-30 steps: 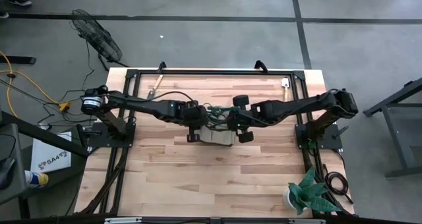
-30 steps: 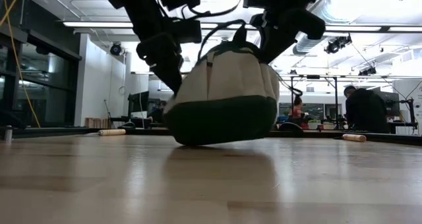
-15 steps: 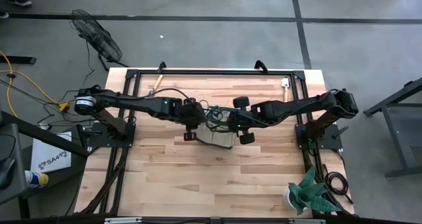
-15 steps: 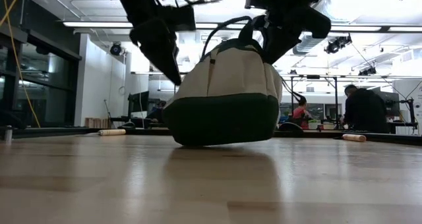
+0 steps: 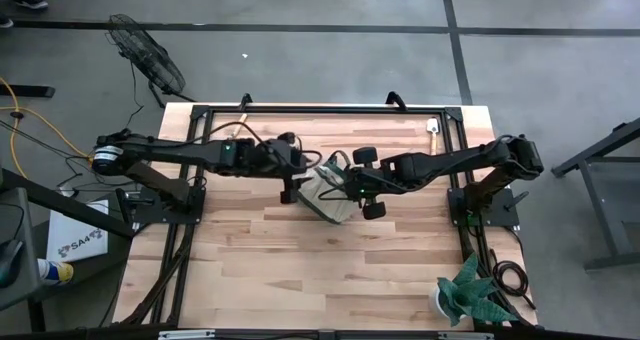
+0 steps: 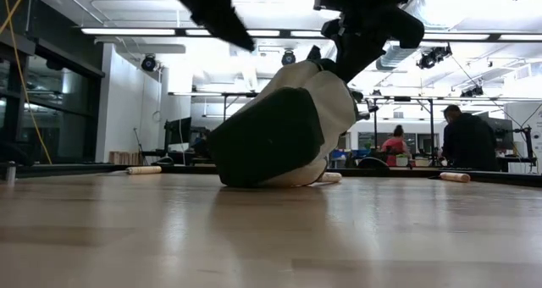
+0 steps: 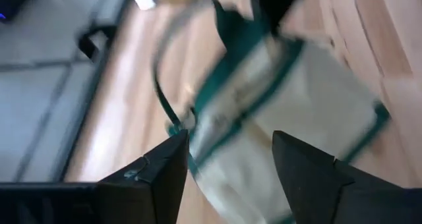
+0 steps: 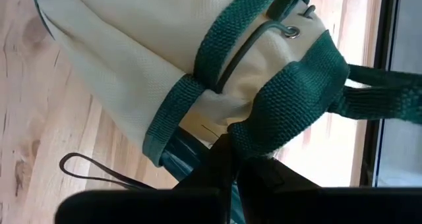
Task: Pick & Place Garden tools in Gardening bag
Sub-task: Adjust the white gardening bag
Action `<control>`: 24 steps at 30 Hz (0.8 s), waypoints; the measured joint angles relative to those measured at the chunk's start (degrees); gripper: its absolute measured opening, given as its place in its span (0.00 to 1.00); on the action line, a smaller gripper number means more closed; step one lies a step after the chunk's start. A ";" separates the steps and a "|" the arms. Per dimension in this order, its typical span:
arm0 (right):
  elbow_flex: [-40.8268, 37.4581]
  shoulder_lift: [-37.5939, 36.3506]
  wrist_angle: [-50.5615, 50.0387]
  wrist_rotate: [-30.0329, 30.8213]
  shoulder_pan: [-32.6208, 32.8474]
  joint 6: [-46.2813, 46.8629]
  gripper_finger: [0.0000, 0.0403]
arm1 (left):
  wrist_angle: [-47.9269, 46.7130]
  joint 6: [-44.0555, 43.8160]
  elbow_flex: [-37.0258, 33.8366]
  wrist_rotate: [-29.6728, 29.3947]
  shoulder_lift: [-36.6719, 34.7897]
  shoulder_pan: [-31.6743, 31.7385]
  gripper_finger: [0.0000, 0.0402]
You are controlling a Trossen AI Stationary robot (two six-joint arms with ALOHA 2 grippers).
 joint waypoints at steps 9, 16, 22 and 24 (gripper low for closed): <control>-0.04 0.02 -0.32 -0.81 -0.02 2.49 0.01 | 6.97 0.51 0.02 0.44 1.76 4.32 0.53; -0.04 0.04 -0.40 -3.53 0.00 2.60 0.01 | 13.52 1.23 0.02 13.21 4.78 11.36 0.53; -0.04 0.04 -0.09 -3.54 -0.02 2.58 0.01 | 16.30 6.19 -0.07 24.67 9.19 15.41 0.53; -0.04 0.04 -0.12 -3.63 -0.02 2.60 0.01 | 18.21 7.71 -0.02 26.47 10.44 15.58 0.53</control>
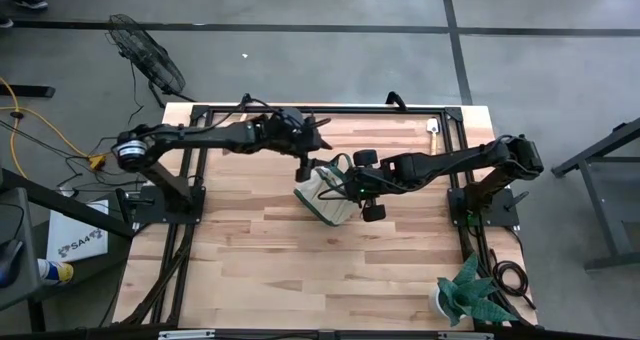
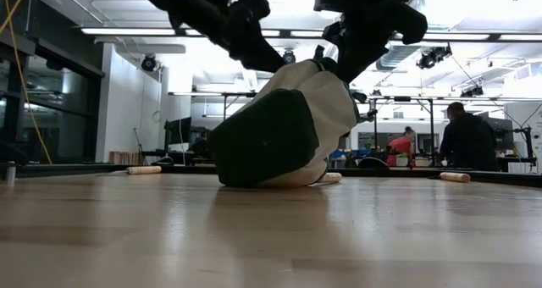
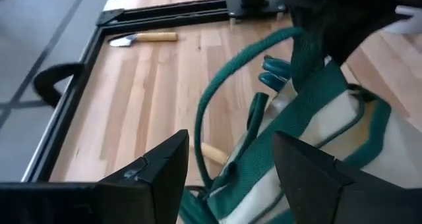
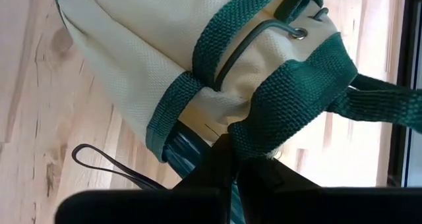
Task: Pick & Place Garden tools in Gardening bag
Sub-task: Adjust the white gardening bag
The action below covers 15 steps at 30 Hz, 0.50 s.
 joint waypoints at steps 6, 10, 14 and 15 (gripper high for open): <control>0.00 0.00 -0.02 -1.05 0.00 0.00 0.01 | 6.81 2.44 0.02 0.69 3.69 -0.07 0.53; 0.00 0.00 -0.04 -1.21 0.02 0.19 0.01 | 8.08 2.92 -0.03 0.89 6.06 0.57 0.53; 0.00 0.00 -0.05 -1.37 0.02 0.20 0.01 | 8.62 3.33 -0.03 2.59 7.32 1.42 0.53; 0.00 0.00 -0.04 -1.36 0.02 0.20 0.01 | 9.09 3.33 -0.03 3.17 7.67 1.42 0.53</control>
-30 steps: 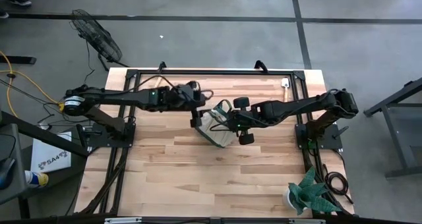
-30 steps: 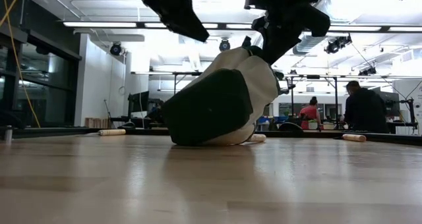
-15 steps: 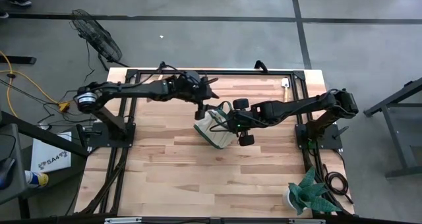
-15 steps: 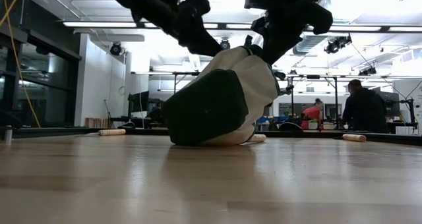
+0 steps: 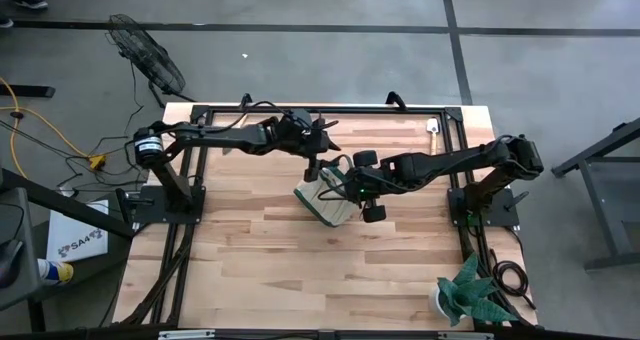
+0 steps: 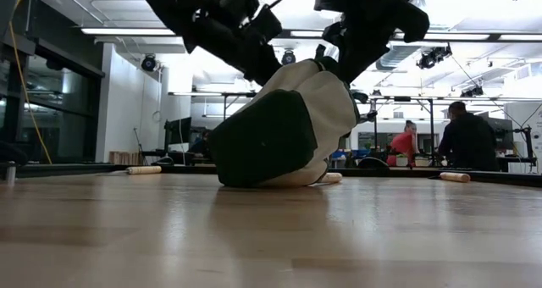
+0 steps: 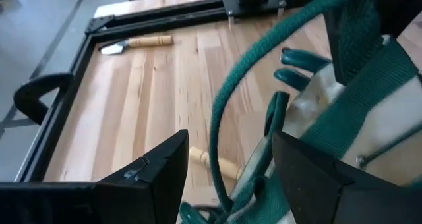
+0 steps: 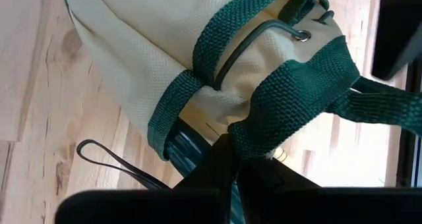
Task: Pick & Place Garden tools in Gardening bag
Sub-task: Adjust the white gardening bag
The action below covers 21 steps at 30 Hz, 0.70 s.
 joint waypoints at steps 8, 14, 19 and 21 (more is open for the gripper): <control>0.00 0.02 0.00 -0.15 0.00 0.22 0.01 | 6.74 0.05 0.11 1.45 0.91 0.35 0.53; 0.00 0.02 0.00 -0.17 0.00 0.22 0.01 | 6.64 0.40 1.16 2.37 1.01 0.32 0.53; 0.00 0.02 -0.01 -0.13 0.00 0.21 0.01 | 5.70 -0.01 4.36 4.26 4.23 0.24 0.53; 0.00 0.02 -0.11 -0.04 0.00 0.22 0.01 | 5.84 -0.23 5.40 4.09 5.12 0.24 0.52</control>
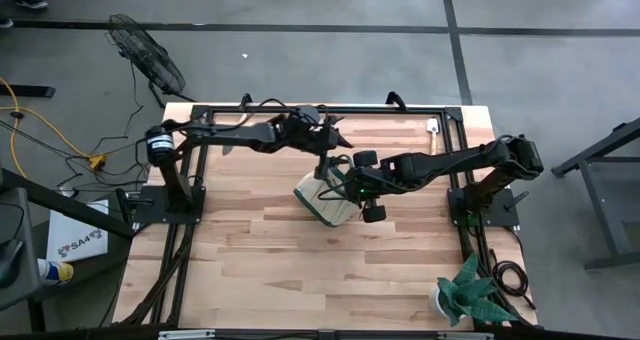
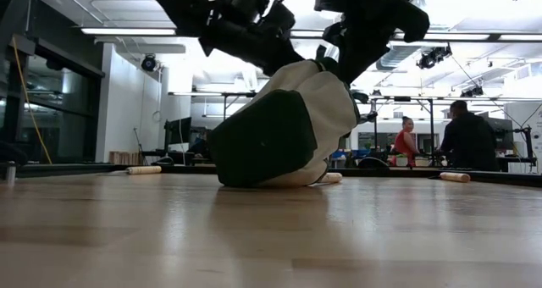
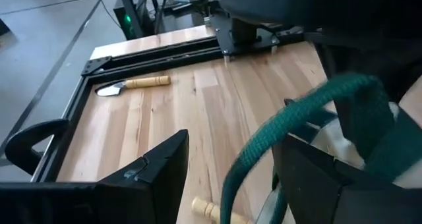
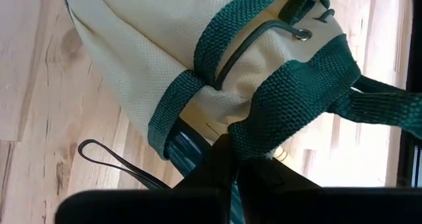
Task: Pick & Place Garden tools in Gardening bag
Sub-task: Adjust the white gardening bag
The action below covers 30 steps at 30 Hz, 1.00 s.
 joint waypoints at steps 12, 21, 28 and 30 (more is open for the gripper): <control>0.00 0.00 -0.72 0.31 0.00 1.15 0.01 | -11.59 1.47 5.89 1.93 0.31 0.00 0.11; 0.00 0.00 -0.75 0.58 0.00 1.51 0.01 | -25.66 3.28 11.21 0.61 -0.73 -0.07 0.01; 0.00 -0.07 -0.70 0.00 -0.01 6.41 0.01 | -37.38 3.71 17.14 -1.58 -1.90 -1.03 0.01; 0.00 -0.07 -0.80 -0.08 0.00 7.75 0.04 | -39.63 3.71 17.60 -2.18 -1.90 -1.72 0.01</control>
